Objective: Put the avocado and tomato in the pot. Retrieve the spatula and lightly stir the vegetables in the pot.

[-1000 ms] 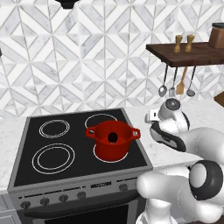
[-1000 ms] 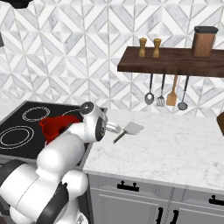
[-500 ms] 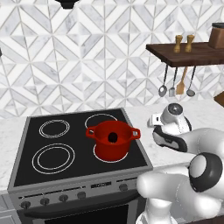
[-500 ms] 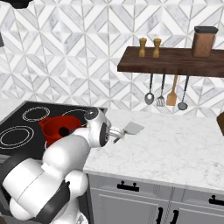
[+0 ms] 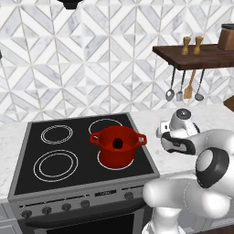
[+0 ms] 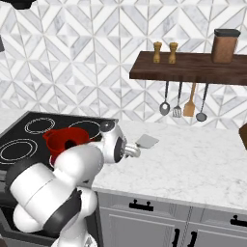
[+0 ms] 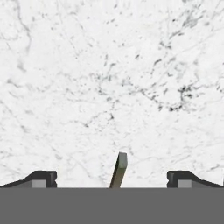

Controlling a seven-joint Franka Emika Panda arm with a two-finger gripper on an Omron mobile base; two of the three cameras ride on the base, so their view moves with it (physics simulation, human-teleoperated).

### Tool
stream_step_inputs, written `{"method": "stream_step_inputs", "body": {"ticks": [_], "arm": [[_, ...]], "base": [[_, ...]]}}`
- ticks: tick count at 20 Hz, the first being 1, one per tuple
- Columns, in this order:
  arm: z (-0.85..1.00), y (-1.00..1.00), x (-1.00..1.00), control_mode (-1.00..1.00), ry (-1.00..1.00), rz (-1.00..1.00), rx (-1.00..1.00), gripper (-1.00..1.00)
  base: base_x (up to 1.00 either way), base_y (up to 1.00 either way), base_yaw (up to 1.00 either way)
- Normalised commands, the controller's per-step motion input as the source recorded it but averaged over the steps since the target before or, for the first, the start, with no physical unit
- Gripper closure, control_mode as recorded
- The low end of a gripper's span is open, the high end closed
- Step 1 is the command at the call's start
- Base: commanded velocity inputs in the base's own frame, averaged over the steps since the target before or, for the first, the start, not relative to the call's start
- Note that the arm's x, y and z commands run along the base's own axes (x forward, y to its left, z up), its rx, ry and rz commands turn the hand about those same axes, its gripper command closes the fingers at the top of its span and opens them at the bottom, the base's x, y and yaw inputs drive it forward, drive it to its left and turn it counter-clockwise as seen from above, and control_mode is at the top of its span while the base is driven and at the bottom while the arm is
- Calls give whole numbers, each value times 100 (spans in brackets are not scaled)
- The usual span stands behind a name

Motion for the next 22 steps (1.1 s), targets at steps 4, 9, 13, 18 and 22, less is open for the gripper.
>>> {"method": "stream_step_inputs", "body": {"ticks": [4,9,13,18,22], "arm": [[-21,0,13,-100,8,0,0,-100],[-17,0,19,-100,5,0,0,-100],[-15,0,6,-100,1,0,0,-100],[-13,0,8,-100,0,0,0,-100],[-11,0,18,-100,0,0,0,-100]], "base": [[0,0,0],[0,0,0],[0,0,0],[0,0,0],[0,0,0]]}}
